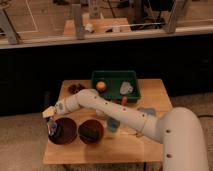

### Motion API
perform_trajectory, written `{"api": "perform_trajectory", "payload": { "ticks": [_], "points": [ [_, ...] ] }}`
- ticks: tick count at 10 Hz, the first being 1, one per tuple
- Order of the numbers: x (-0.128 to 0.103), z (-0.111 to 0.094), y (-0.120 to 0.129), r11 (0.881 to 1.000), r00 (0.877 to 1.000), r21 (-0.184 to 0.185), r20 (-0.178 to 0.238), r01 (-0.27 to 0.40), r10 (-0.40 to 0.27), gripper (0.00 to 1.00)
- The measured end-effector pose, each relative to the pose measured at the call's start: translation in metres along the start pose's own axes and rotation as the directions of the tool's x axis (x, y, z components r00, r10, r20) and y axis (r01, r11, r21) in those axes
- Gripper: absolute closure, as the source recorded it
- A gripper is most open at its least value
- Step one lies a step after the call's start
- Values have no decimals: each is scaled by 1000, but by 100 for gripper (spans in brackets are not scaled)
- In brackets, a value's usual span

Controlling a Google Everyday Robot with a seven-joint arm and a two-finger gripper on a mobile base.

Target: Wipe purple bowl with brush

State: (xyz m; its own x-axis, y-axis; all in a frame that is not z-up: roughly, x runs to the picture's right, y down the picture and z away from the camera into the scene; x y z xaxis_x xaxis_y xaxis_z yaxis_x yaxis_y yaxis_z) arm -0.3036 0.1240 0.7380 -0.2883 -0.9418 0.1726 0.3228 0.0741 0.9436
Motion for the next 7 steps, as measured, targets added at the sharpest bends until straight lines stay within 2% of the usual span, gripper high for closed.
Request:
{"api": "perform_trajectory", "payload": {
  "ticks": [3, 6, 7],
  "points": [
    [-21, -15, -4, 1000, 1000, -8, 16, -16, 16, 100],
    [-32, -42, 9, 997, 998, -49, -18, -58, 57, 100],
    [-33, -39, 7, 997, 998, -46, -14, -55, 55, 100]
  ]
}}
